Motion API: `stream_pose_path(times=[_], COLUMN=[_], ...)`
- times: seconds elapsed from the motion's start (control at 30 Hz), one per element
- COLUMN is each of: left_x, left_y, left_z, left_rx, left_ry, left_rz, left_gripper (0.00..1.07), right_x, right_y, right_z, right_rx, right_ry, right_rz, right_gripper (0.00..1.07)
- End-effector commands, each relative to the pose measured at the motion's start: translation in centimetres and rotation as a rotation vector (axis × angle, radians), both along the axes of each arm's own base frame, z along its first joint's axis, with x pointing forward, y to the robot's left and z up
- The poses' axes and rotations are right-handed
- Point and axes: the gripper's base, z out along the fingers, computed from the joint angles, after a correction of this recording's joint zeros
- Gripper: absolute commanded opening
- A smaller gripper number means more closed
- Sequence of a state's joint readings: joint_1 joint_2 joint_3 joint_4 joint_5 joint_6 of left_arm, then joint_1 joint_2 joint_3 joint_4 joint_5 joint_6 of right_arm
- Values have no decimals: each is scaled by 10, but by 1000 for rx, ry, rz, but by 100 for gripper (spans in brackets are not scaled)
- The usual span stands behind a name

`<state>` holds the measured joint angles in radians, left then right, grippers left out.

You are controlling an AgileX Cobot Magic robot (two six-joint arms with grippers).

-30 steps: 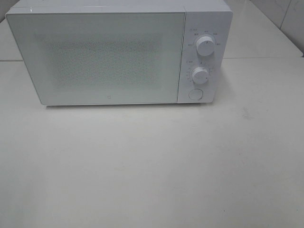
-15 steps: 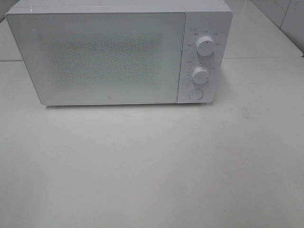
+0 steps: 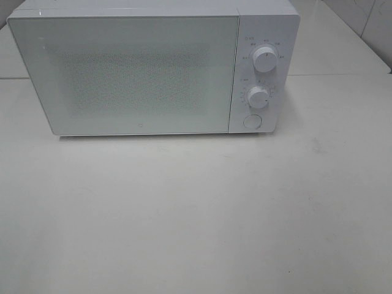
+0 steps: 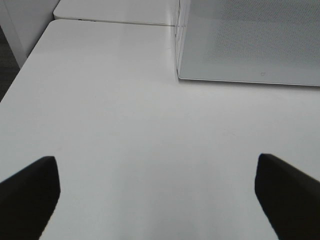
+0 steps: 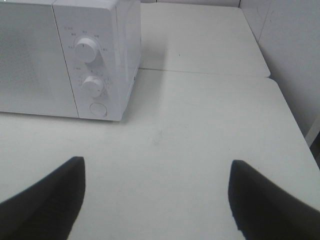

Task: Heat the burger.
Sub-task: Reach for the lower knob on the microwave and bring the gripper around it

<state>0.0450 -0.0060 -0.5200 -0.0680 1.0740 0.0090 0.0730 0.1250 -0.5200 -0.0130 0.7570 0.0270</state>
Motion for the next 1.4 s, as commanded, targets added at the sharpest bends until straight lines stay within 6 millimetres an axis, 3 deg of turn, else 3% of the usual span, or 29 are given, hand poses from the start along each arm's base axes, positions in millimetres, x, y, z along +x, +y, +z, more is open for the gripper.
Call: stream_pose_path(times=[0.03, 1.07, 1.4], left_x=[-3, -3, -3], left_y=[-1, -1, -1], left_z=[0, 0, 0], left_rx=[-13, -13, -13], left_ry=[-23, -23, -23], left_rz=[3, 3, 3], left_gripper=[98, 98, 98], right_x=[8, 127, 170], right_y=[1, 10, 14], right_z=[6, -1, -8], right_rx=[10, 9, -1], right_ry=[-37, -35, -152], right_rz=[2, 8, 20], right_gripper=[76, 76, 76])
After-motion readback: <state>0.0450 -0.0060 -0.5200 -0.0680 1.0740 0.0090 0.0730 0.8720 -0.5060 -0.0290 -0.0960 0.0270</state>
